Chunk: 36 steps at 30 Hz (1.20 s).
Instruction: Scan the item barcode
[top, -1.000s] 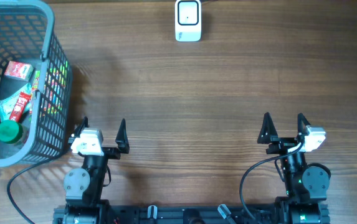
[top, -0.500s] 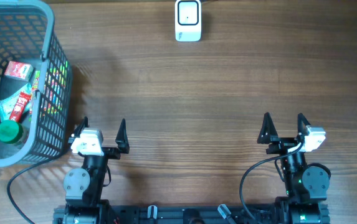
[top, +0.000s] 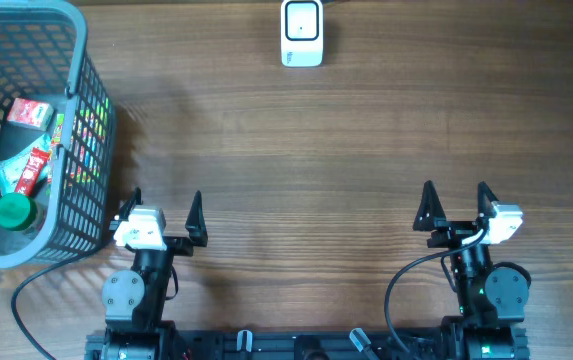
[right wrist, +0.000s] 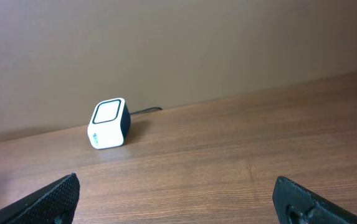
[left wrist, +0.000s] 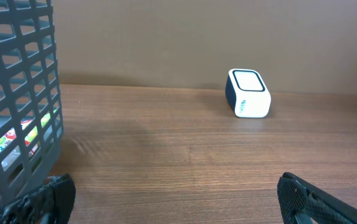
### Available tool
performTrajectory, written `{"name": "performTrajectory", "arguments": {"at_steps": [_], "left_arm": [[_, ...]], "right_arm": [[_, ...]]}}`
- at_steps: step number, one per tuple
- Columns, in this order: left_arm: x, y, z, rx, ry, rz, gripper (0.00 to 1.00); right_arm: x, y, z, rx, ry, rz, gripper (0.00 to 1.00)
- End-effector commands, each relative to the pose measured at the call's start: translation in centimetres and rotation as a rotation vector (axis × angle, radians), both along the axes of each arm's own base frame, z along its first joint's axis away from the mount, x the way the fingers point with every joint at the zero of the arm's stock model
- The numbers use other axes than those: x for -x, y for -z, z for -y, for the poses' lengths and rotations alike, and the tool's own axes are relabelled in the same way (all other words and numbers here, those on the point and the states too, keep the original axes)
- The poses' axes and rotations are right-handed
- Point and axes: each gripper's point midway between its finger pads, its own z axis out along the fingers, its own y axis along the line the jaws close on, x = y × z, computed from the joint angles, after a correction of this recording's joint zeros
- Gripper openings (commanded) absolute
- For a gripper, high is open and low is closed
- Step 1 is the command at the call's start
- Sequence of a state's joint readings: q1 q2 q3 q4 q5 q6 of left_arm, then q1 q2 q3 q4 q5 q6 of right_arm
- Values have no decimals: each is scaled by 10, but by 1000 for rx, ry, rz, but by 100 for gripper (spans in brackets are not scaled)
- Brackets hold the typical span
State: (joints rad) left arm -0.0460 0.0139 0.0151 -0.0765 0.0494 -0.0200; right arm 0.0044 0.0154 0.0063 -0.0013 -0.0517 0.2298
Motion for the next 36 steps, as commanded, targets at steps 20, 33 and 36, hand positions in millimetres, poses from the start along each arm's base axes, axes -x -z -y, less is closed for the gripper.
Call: {"name": "performTrajectory", "arguments": {"at_steps": [20,33,36], "left_arm": [[0,3,0,100,-7,-11,100],[0,-13,16,308,64,-58,100],[-1,-23,19,306,80,-75,100]], "right_arm": [[0,-1,0,-9,2,6,100],[0,-1,0,-9,2,6,100],[0,-1,0,-9,2,6,100]]}}
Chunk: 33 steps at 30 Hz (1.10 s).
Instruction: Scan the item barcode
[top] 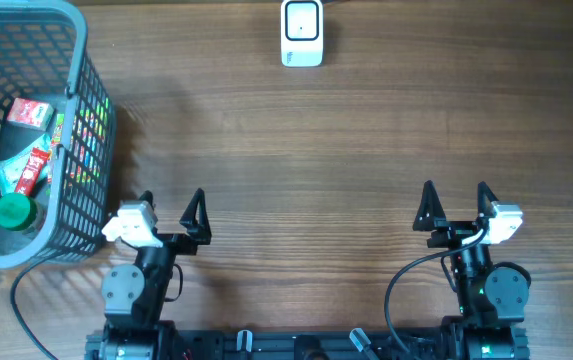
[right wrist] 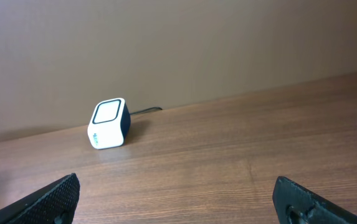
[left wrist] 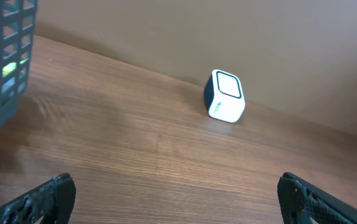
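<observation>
A white barcode scanner [top: 302,33] with a dark side stands at the table's far edge; it also shows as the scanner [left wrist: 226,95] in the left wrist view and the scanner [right wrist: 109,122] in the right wrist view. Packaged items [top: 28,165] and a green-capped bottle [top: 12,212] lie in the grey basket [top: 84,60] at the far left. My left gripper [top: 171,212] is open near the basket's near right corner, holding nothing. My right gripper [top: 454,203] is open at the near right, also holding nothing.
The basket's mesh wall [left wrist: 4,56] fills the left edge of the left wrist view. The scanner's cable [right wrist: 146,110] runs off behind it toward the wall. Bare wooden tabletop [top: 306,170] lies between the grippers and the scanner.
My left gripper has turned a little to the right, away from the basket, so the scanner sits nearer the middle of its view. The right arm has not moved.
</observation>
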### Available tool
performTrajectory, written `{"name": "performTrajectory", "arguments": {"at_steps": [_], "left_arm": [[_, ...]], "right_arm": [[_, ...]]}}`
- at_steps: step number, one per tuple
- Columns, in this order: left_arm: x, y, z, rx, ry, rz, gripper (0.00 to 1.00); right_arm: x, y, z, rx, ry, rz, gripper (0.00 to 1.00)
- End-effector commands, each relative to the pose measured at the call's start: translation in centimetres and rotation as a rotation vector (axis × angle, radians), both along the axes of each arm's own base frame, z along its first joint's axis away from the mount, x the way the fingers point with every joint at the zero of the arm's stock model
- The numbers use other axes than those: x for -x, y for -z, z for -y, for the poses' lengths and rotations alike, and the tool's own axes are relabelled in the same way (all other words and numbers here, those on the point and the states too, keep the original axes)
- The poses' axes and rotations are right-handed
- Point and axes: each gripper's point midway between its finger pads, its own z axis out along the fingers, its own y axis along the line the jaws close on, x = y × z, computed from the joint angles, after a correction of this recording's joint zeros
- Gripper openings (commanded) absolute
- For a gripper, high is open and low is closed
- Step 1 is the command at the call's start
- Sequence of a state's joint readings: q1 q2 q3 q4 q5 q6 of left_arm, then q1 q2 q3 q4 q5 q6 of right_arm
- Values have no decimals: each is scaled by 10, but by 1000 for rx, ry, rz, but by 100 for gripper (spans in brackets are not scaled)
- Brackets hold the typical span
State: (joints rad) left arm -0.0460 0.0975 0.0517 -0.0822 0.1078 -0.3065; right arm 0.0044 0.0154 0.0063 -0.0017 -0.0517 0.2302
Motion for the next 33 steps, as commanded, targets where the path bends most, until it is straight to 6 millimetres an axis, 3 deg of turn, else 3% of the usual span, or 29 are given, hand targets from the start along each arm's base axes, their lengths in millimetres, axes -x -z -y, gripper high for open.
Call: {"name": "performTrajectory", "arguments": {"at_steps": [1,9,20,24,29,31,33], "left_arm": [[0,-26,10,23,56,14,100],[2,-24,35,42,203,-24,100],[8,-74,36,-35,224,-39,100],[-3,-106,37,-33,225,-64,100],[-33,-136,39,-28,231,-119,100],[-41,-138,46,-16,273,-159,100],[-45,-120,55,5,322,-234,100]], "right_arm": [[0,-1,0,-8,2,7,100],[0,-1,0,-8,2,7,100],[0,-1,0,-8,2,7,100],[0,-1,0,-8,2,7,100],[0,-1,0,-8,2,7,100],[0,-1,0,-8,2,7,100],[0,-1,0,-8,2,7,100]]}}
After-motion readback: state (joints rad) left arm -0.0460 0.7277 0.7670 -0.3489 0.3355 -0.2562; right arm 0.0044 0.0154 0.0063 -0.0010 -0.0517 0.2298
